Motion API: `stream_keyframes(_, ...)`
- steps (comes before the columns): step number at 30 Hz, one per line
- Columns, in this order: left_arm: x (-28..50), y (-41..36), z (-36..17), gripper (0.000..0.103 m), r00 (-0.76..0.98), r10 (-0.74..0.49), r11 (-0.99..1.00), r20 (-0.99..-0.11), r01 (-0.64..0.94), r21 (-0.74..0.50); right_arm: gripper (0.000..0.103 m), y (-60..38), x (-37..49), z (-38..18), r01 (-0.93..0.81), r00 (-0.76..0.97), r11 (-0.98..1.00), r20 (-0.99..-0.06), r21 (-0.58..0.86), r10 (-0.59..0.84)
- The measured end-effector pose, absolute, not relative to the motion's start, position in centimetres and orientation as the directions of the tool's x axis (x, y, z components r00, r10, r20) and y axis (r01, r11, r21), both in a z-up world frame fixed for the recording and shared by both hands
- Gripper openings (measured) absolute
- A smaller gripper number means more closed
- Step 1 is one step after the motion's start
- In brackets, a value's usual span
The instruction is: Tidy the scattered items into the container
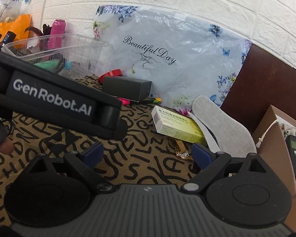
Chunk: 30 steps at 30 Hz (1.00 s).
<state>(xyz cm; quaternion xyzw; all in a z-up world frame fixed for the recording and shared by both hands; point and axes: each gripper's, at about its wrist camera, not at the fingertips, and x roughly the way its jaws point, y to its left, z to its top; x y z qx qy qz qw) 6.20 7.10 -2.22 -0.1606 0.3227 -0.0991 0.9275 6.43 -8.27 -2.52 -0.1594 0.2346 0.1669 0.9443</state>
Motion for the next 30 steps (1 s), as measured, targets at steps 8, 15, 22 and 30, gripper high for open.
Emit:
stream_keyframes(8,7.5,6.9,-3.0,0.096,0.756,-0.292,0.929,-0.585,0.08,-0.361,0.093,-8.4,7.5,-3.7,-0.372,0.827,0.901,-0.519,-0.221,0.215)
stream_keyframes(15,8.9,6.5,-3.6,0.096,0.741,-0.297,0.931,-0.602,0.086,-0.353,0.093,-8.5,8.7,-4.3,-0.352,0.828,0.911,-0.526,-0.216,0.196)
stream_keyframes(22,10.9,5.5,-3.5,0.096,0.736,-0.308,0.936,-0.603,0.12,-0.332,0.093,-8.1,10.2,-4.7,-0.33,0.828,0.918,-0.534,-0.222,0.169)
stream_keyframes(30,13.7,4.1,-3.4,0.096,0.719,-0.326,0.938,-0.613,0.163,-0.307,0.093,-7.8,11.9,-4.9,-0.304,0.834,0.929,-0.53,-0.212,0.152)
